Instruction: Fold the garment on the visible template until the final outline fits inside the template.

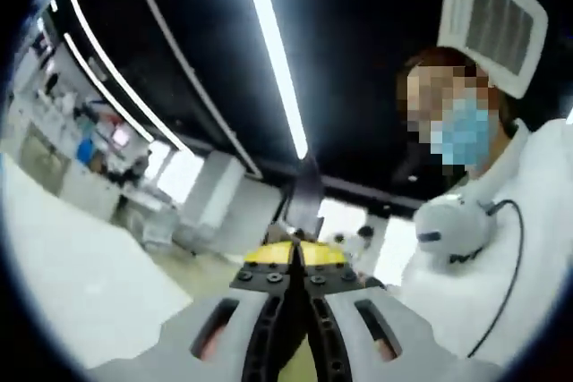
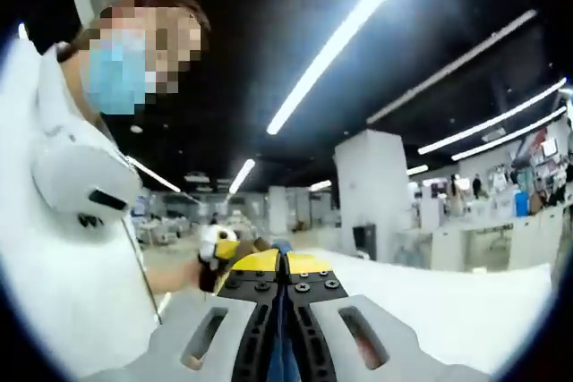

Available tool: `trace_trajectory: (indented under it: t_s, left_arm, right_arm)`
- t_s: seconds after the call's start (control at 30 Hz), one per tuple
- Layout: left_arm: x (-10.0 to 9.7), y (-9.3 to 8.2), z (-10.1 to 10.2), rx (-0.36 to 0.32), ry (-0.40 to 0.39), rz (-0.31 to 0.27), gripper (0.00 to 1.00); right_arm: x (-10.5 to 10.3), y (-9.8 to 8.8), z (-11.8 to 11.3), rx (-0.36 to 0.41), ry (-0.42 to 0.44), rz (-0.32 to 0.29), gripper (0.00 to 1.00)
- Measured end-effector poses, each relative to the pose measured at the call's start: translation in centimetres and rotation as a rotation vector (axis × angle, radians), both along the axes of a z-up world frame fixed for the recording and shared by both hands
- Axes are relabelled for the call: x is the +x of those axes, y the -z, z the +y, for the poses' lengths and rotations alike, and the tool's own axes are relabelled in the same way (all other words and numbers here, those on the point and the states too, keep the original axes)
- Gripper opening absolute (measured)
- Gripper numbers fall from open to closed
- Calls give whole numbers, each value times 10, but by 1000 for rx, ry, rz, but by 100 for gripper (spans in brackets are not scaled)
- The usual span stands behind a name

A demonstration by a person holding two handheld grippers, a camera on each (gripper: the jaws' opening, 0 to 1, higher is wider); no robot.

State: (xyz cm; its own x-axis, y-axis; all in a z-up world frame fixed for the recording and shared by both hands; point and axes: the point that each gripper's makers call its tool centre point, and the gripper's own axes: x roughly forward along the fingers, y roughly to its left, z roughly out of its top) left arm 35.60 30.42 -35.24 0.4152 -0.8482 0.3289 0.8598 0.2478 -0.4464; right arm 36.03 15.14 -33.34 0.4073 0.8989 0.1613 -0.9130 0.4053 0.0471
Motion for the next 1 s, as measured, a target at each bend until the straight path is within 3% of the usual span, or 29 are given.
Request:
trace_trajectory:
  t_s: [0.1, 0.2, 0.23, 0.33, 0.5, 0.77, 1.0]
  left_arm:
    - [34, 37, 2, 98, -94, 86, 0]
    - [62, 65, 5, 191, -172, 145, 0]
    - [64, 68, 4, 202, -176, 148, 0]
    - [89, 101, 8, 320, -221, 211, 0]
    - [104, 117, 6, 329, -214, 248, 0]
    - [137, 144, 16, 350, -266, 323, 0]
    - [160, 161, 13, 358, -286, 370, 0]
  right_arm:
    - [38, 49, -6, -105, 115, 122, 1]
    - [62, 80, 2, -186, 193, 201, 1]
    - [64, 83, 2, -196, 198, 207, 1]
    - [80, 111, 4, -272, 221, 244, 1]
    - [97, 134, 7, -286, 227, 286, 1]
    - [134, 166, -3, -298, 281, 385, 1]
    - [162, 185, -3, -334, 294, 412, 1]
